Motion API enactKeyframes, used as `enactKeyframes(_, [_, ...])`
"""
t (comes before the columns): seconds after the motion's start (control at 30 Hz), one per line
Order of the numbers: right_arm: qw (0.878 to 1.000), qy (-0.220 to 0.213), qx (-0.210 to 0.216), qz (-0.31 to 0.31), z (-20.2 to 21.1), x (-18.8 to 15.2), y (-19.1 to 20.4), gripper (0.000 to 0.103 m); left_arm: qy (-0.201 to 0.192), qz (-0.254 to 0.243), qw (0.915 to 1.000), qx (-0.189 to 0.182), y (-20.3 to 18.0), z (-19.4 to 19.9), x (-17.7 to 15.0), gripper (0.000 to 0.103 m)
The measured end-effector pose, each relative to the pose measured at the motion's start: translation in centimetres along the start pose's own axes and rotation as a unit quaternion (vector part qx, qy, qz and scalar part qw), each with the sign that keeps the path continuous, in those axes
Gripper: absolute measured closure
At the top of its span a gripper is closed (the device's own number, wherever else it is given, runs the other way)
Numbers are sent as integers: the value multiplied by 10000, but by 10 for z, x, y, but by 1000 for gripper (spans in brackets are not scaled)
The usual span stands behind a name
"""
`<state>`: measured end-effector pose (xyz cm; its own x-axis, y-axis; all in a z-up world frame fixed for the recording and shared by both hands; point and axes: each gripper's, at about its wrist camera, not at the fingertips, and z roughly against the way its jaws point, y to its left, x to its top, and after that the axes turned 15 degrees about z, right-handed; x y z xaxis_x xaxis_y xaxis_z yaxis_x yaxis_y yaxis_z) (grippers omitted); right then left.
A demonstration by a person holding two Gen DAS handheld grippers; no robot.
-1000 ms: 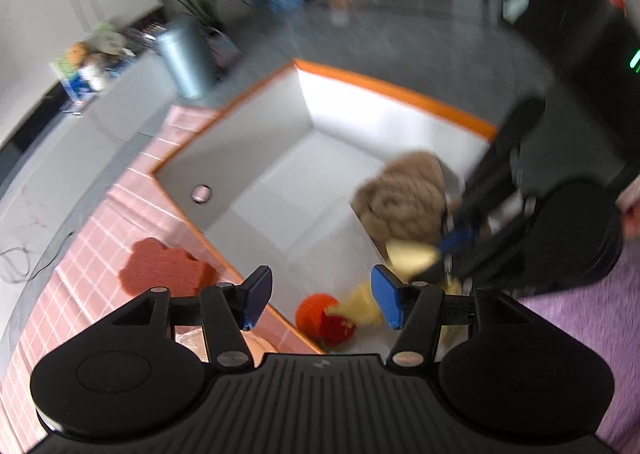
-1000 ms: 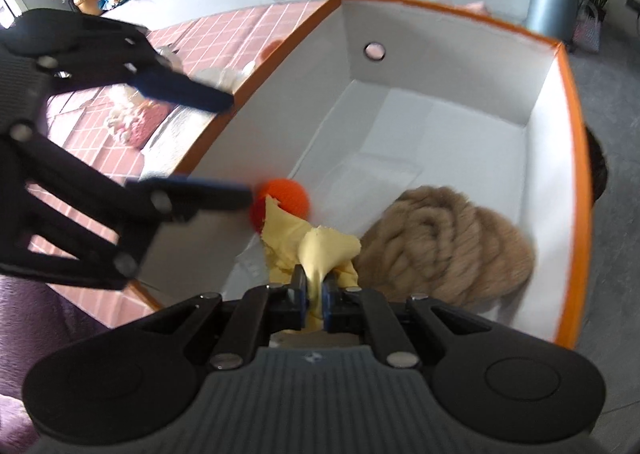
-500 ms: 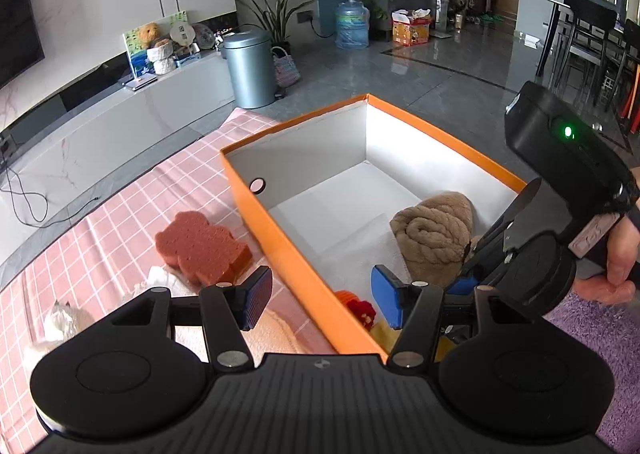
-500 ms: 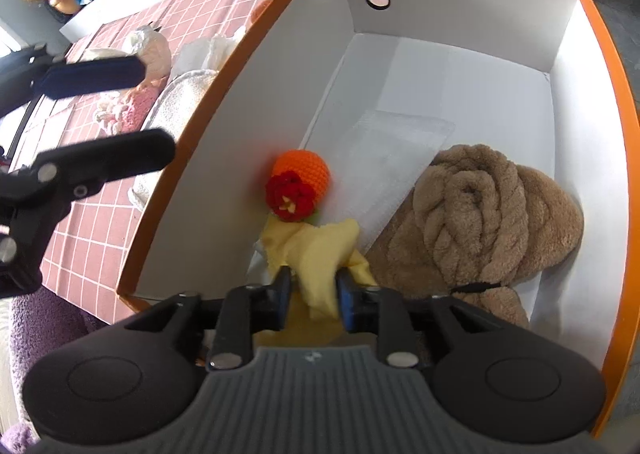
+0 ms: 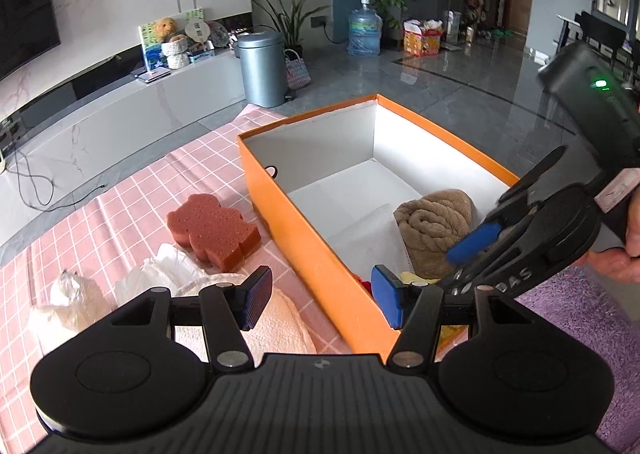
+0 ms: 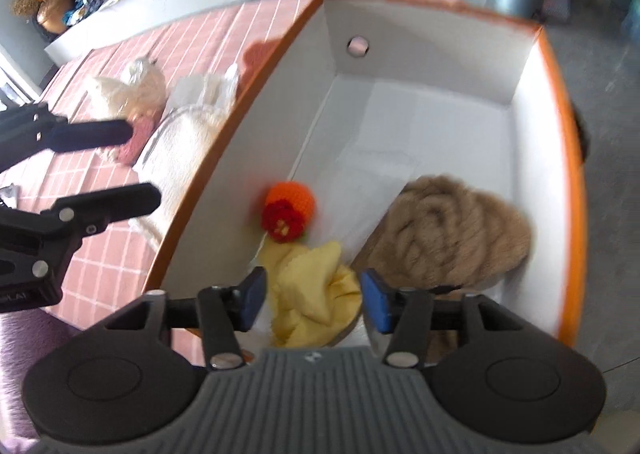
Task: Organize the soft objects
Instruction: 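Withdraw both grippers from the box back over the table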
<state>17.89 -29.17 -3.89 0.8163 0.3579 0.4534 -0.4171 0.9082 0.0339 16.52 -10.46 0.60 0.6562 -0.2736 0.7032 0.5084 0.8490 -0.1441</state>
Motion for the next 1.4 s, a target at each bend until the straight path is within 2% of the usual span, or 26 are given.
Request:
enactKeyframes(0.07, [9988,-291,-333,187,12,-4,9,34,-56,95,9999,8,2,5,-3,35])
enactKeyframes(0.23, [9889,-1042,-971,429,37,-16,33,31,-310,310,9989,183,6,17,-19,35])
enactKeyframes(0.37, [9739,-1748,-1347,529,52,-28,54,30,-531,639,9963,200,12,31,-32,35])
enactKeyframes(0.5, [9591,-2276,-1514,728,58,-37,82,30,-777,876,9928,273,16,45,-44,35])
enactKeyframes(0.7, [9455,-2791,-1450,846,55,-46,121,32,-975,1375,9851,354,28,61,-64,36])
enactKeyframes(0.83, [9477,-2792,-1267,888,46,-47,140,33,-1037,1674,9788,564,39,67,-78,36])
enactKeyframes(1.07, [9471,-2683,-1338,1142,27,-49,165,33,-1056,2122,9690,699,65,75,-106,36])
enactKeyframes(1.17, [9476,-2600,-1329,1296,18,-51,176,37,-1074,2266,9655,709,74,76,-119,36])
enactKeyframes(1.23, [9491,-2518,-1293,1382,11,-49,182,45,-1043,2358,9636,702,79,75,-126,36])
enactKeyframes(1.4, [9531,-2266,-1250,1568,-11,-37,191,48,-1009,2550,9595,649,91,75,-134,37])
